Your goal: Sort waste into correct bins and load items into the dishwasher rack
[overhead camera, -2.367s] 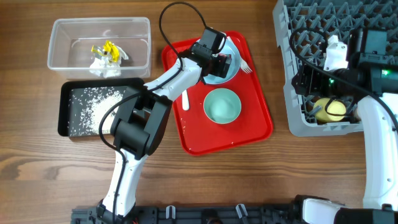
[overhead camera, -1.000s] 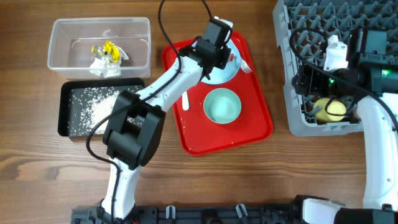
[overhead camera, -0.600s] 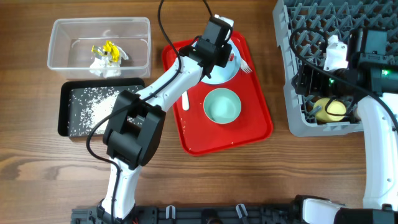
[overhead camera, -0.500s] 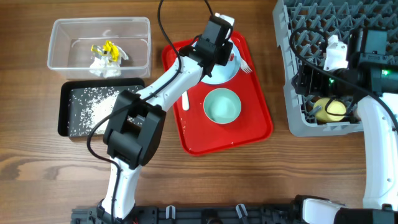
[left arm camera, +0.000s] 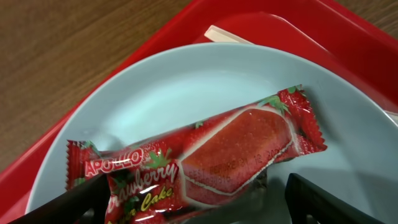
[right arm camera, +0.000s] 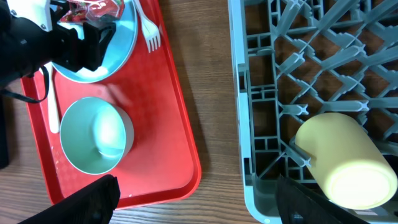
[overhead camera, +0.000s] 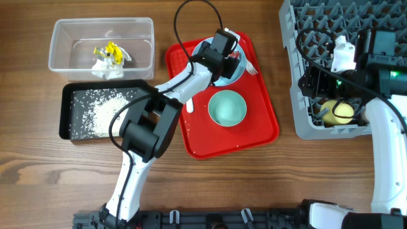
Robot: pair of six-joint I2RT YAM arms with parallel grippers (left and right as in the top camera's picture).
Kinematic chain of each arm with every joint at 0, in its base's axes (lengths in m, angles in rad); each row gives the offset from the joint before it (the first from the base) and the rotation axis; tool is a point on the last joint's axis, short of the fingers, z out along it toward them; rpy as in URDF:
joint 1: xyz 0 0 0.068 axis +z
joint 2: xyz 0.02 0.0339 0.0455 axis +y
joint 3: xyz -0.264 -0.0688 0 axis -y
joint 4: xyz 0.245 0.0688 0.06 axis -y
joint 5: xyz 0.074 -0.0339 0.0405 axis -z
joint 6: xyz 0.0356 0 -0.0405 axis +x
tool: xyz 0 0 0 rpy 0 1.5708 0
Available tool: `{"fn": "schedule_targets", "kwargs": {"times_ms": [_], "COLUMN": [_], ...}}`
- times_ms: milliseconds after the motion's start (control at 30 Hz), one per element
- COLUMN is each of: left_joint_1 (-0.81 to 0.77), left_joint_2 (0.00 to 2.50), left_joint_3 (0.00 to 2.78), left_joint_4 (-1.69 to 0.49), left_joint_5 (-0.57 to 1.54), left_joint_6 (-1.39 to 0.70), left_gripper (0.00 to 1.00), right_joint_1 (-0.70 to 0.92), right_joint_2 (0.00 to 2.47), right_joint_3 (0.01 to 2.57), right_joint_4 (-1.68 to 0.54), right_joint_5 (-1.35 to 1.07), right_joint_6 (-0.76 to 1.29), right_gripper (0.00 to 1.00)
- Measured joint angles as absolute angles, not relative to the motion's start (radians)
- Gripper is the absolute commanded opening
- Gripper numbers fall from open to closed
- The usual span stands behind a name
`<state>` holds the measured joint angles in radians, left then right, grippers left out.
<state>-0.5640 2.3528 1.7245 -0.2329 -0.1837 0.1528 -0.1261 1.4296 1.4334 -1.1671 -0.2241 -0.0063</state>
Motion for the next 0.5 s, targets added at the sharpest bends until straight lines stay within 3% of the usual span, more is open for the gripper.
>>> {"fn": "schedule_targets", "kwargs": {"times_ms": [100, 233, 267, 300, 367, 400, 500], "left_joint_1": [-0.564, -0.563, -0.563, -0.562, -0.562, -0.562, -0.563], "left_joint_2": [2.353, 2.357, 2.36, 2.371, 2.398, 2.403, 2.411], "left_joint_3": [1.726, 1.725, 1.725, 1.726, 1.726, 1.728, 1.728], "left_joint_4": [-0.222, -0.176, -0.161, -0.125, -0.087, -0.082, -0.082], "left_joint_5": [-0.223, -0.259, -0.263, -0.267, -0.273, -0.273, -0.282], "left_joint_6": [0.203, 0.238, 0.239, 0.247, 0.249, 0.25, 0.256], "left_gripper": [0.89, 0.73, 0.63, 0.36, 0.08, 0.04, 0.04], "right_joint_1": [-0.126, -0.126, -0.126, -0.126, -0.126, -0.126, -0.126], "right_joint_2": [1.43, 1.432, 1.433, 1.434, 1.437, 1.438, 1.438], "right_joint_3": [1.433, 1.425, 1.419, 1.414, 1.412, 1.412, 1.412], "right_joint_4": [-1.167, -1.154, -1.151, -1.151, -1.151, -1.15, -1.145], "right_joint_5": [-0.224, -0.224, -0.224, -0.224, -0.224, -0.224, -0.224], "right_joint_6": [-0.006, -0.006, -0.006, -0.006, -0.006, -0.006, -0.006], "right_gripper": [0.85, 0.85, 0.85, 0.85, 0.85, 0.85, 0.85]}}
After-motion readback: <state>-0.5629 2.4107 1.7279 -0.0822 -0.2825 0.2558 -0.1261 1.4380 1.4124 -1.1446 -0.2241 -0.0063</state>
